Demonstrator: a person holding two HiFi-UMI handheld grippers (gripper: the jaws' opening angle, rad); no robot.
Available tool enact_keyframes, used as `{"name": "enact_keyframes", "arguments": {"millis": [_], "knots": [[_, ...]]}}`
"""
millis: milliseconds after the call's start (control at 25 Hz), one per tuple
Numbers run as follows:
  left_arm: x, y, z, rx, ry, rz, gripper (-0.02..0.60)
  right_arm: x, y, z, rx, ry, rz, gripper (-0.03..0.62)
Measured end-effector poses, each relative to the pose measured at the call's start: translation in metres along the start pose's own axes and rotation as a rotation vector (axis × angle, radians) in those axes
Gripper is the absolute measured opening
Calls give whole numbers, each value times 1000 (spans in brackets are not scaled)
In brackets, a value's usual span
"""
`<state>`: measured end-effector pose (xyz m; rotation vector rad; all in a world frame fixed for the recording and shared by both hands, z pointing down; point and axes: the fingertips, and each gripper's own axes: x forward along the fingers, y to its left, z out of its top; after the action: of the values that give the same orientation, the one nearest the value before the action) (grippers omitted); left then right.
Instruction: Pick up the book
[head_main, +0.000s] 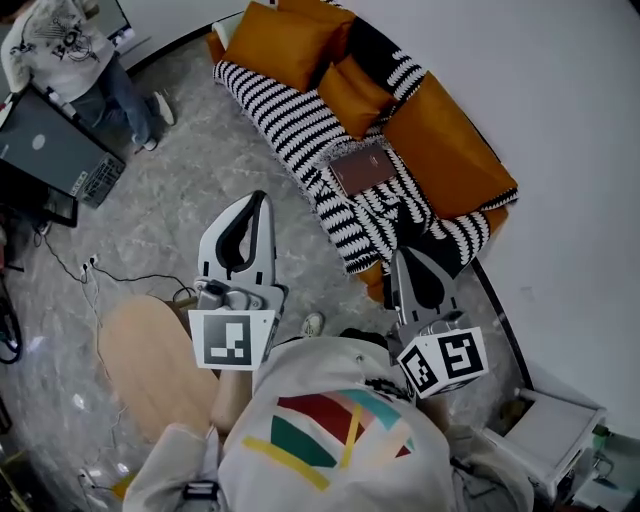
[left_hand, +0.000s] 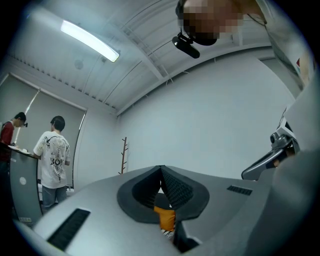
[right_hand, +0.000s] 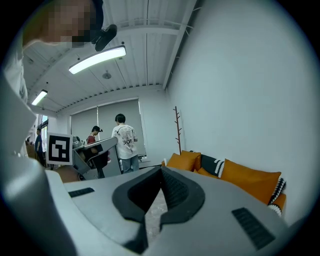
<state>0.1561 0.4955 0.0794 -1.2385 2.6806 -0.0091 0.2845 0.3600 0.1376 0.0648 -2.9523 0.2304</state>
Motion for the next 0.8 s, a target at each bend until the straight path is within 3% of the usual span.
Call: {"name": "enact_keyframes", "arguments": {"millis": [160,320,520,800], "knots": [[-1,27,-14,-31,24,-6,8,24,25,4,-9,4,5,12],[19,38,-36,-67,60,-7,8,39,19,-6,-42,55,-20,12],[68,39,-69,-79,108,-23,8,75,-24,-18,-26,88,-64,12],[188,27,-61,-7,-6,-95,8,152,-105,-1,-7,81,-96,12]]}}
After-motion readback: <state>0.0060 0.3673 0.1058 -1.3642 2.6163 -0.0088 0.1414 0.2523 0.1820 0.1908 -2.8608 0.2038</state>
